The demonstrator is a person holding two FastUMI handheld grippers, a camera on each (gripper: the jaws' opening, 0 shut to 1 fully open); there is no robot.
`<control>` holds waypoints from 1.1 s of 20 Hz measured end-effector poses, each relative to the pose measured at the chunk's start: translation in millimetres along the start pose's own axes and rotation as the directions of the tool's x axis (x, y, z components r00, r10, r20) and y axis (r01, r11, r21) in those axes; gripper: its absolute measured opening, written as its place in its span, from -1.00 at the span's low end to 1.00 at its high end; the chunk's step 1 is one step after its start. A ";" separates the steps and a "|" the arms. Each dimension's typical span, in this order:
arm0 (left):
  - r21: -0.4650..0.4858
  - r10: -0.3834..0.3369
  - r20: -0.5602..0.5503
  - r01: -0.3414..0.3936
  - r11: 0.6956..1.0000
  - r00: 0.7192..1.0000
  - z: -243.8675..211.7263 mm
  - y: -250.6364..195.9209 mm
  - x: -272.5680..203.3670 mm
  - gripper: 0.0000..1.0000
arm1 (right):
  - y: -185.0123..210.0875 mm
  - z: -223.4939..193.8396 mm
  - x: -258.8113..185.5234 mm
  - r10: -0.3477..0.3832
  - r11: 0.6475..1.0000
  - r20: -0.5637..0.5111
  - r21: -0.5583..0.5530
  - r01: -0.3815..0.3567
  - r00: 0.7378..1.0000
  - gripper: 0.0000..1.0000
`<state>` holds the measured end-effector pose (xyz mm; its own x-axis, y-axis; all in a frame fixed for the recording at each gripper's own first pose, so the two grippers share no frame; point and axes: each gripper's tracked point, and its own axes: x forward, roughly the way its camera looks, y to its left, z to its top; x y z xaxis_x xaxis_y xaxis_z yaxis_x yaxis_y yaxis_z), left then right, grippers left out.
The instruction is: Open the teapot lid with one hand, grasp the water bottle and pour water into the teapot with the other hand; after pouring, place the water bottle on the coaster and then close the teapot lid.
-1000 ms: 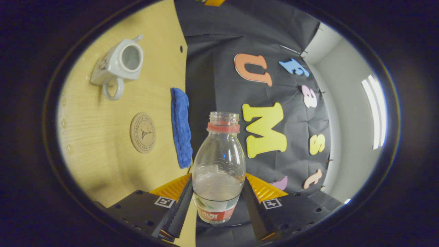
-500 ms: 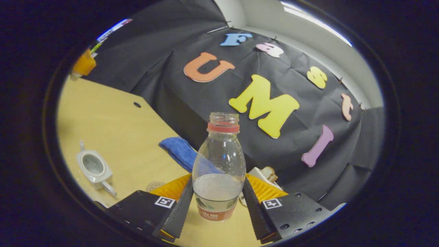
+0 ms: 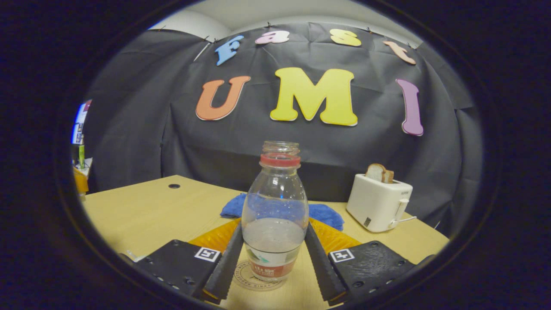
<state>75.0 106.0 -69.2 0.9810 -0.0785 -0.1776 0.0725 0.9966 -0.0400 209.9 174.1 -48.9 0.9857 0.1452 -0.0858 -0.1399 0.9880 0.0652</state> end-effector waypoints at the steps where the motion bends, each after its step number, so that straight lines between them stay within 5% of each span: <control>1: -0.002 0.003 -0.005 -0.003 1.000 1.000 -1.1 1.5 1.3 -0.92 | 1.8 -4.8 1.0 0.008 1.000 -0.018 0.012 -0.008 1.000 0.54; 10: -0.006 -0.012 -0.006 0.012 1.000 1.000 -1.8 -3.7 1.9 -0.92 | 11.6 -6.4 2.1 0.027 1.000 -0.031 0.007 -0.027 0.999 0.57; 14: -0.011 -0.018 -0.010 0.018 1.000 1.000 -2.9 -7.1 3.8 -0.92 | 8.0 -7.3 -1.3 0.046 0.999 -0.037 0.027 -0.045 0.998 0.94; 22: -0.041 -0.136 0.028 0.137 0.990 0.990 1.4 -50.7 7.2 -0.92 | -23.9 25.1 -45.4 0.022 0.998 0.080 0.064 -0.027 0.997 0.94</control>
<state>78.7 54.9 -67.0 0.9668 -0.2121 -0.1425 0.1985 0.9746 -0.1040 170.8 142.6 -21.6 0.9867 0.1624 -0.0049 -0.1603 0.9783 0.1313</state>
